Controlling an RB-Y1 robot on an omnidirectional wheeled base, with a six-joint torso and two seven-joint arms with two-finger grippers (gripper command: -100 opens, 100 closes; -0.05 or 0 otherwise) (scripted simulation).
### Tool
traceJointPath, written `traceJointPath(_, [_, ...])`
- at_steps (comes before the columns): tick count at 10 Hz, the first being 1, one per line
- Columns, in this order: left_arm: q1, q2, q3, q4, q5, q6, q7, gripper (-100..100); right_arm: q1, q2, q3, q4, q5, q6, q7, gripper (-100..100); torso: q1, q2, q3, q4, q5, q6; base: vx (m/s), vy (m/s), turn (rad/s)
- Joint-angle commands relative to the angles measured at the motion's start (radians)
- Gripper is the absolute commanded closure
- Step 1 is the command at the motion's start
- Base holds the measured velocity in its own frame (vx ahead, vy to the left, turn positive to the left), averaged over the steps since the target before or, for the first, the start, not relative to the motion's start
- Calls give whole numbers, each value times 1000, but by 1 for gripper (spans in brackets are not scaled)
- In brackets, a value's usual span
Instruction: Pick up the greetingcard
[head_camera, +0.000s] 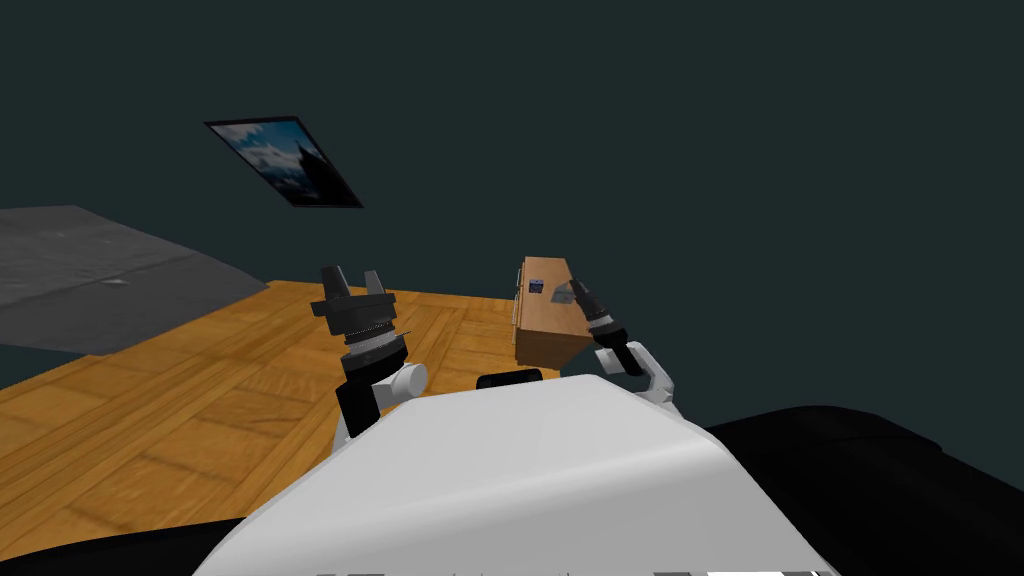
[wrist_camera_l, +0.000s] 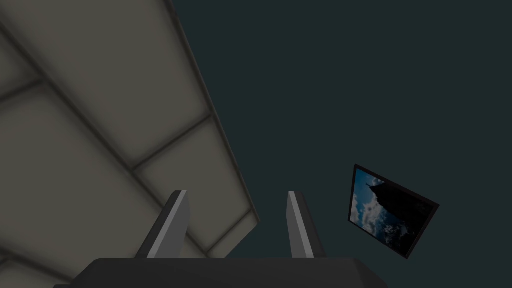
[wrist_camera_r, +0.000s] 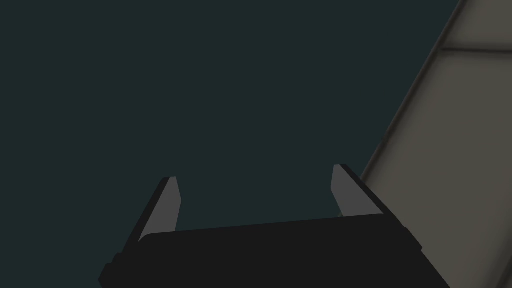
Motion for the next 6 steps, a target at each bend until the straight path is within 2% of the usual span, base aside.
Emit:
traceJointPath(1, [0, 0, 0, 0, 0, 0, 0, 0, -12, -47, 5, 50, 29, -6, 34, -100, 0, 0, 0, 0, 0, 0, 0, 46, 1])
traceJointPath(2, [0, 0, 0, 0, 0, 0, 0, 0, -17, -74, 8, 77, 52, -7, 61, -100, 0, 0, 0, 0, 0, 0, 10, 68, 13])
traceJointPath(3, [0, 0, 0, 0, 0, 0, 0, 0, -17, -90, 8, 93, 52, -7, 61, -100, 1, -1, 0, 0, 0, 0, 5, 57, 0])
traceJointPath(4, [0, 0, 0, 0, 0, 0, 0, 0, -22, -121, 11, 133, 76, -8, 90, -100, 1, -1, 0, 0, 0, 0, 0, 54, 17])
traceJointPath(5, [0, 0, 0, 0, 0, 0, 0, 0, -22, -133, 11, 134, 76, -8, 90, -100, 1, 0, 0, 0, 0, 0, 2, 39, 4])
traceJointPath(6, [0, 0, 0, 0, 0, 0, 0, 0, -28, -173, 15, 177, 100, -8, 120, -100, 0, 0, 0, 0, 0, 0, -1, 46, 31])
